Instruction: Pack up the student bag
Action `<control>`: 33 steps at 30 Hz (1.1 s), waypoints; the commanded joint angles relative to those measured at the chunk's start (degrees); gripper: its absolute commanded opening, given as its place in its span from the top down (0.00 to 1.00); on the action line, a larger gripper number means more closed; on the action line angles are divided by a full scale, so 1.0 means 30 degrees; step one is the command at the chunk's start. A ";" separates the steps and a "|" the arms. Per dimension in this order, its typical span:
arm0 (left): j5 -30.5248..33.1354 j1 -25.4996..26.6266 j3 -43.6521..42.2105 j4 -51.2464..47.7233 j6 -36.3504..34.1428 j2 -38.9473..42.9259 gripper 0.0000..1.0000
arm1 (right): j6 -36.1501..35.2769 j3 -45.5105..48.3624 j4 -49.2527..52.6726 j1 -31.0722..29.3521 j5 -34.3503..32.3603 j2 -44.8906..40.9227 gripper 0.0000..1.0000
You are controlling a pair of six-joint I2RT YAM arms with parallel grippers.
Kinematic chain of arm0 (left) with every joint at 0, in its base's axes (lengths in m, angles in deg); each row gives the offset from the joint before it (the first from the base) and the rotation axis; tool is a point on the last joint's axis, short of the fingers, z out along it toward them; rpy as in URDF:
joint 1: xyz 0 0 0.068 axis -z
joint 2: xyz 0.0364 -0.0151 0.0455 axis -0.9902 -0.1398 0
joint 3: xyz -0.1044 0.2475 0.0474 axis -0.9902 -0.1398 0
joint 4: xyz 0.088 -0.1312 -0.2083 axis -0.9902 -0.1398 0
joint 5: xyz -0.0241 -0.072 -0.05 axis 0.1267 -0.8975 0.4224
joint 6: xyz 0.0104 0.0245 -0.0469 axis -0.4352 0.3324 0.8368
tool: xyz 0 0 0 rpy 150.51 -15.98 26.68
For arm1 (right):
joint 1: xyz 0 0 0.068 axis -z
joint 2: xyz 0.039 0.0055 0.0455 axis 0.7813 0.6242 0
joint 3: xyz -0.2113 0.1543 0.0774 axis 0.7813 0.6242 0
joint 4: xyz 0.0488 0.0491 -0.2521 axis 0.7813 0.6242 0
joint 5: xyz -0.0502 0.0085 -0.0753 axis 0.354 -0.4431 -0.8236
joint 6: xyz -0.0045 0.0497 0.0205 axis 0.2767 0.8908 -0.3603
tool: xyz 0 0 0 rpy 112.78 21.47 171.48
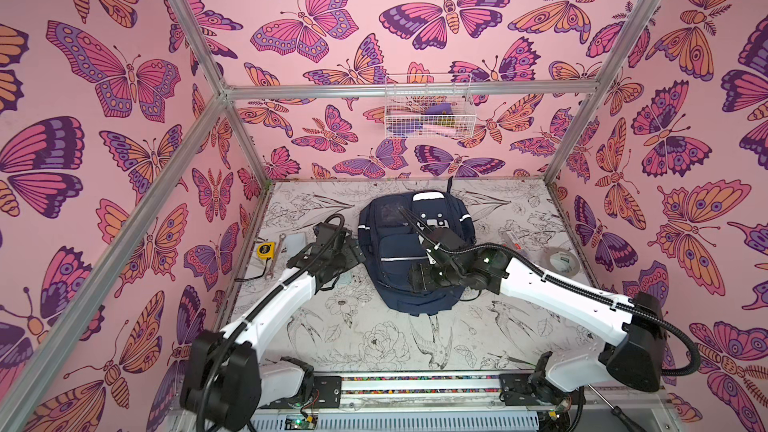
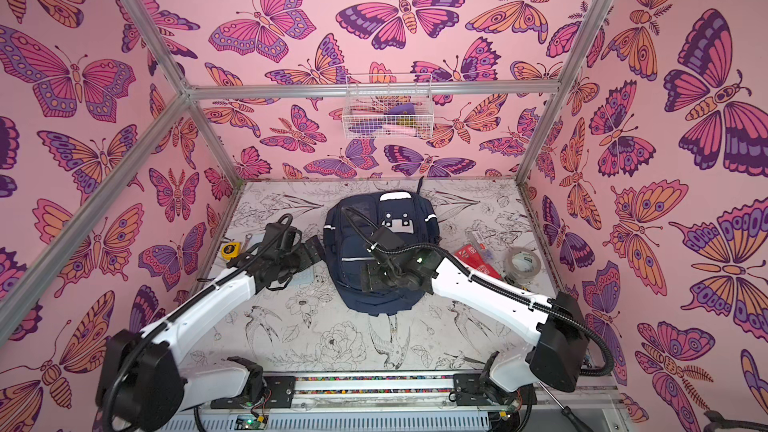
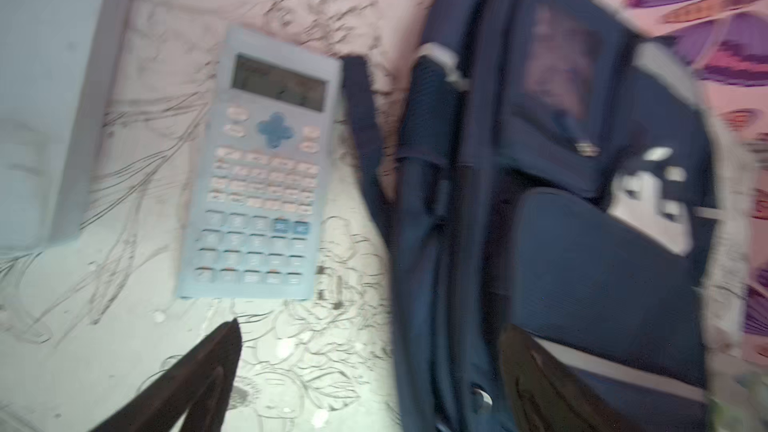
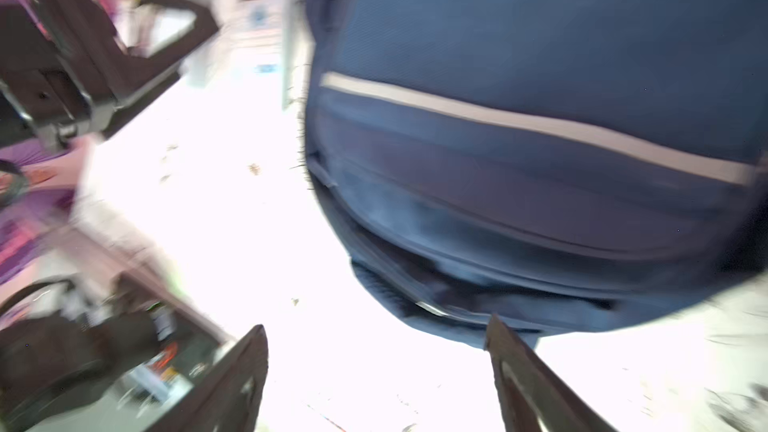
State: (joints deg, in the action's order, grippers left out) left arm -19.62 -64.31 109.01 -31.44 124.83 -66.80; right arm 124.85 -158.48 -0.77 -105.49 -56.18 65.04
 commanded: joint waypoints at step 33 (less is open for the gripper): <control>-0.1346 -0.1834 0.4142 -0.3817 -0.2751 -0.8282 0.00 | 0.0059 0.3120 -0.0459 0.0219 -0.3280 -0.2717 0.14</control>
State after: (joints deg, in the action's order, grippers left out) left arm -22.88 -69.62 120.73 -41.10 116.50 -90.32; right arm 125.15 -147.83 -3.70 -105.09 -65.49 56.15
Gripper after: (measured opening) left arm 0.999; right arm 0.865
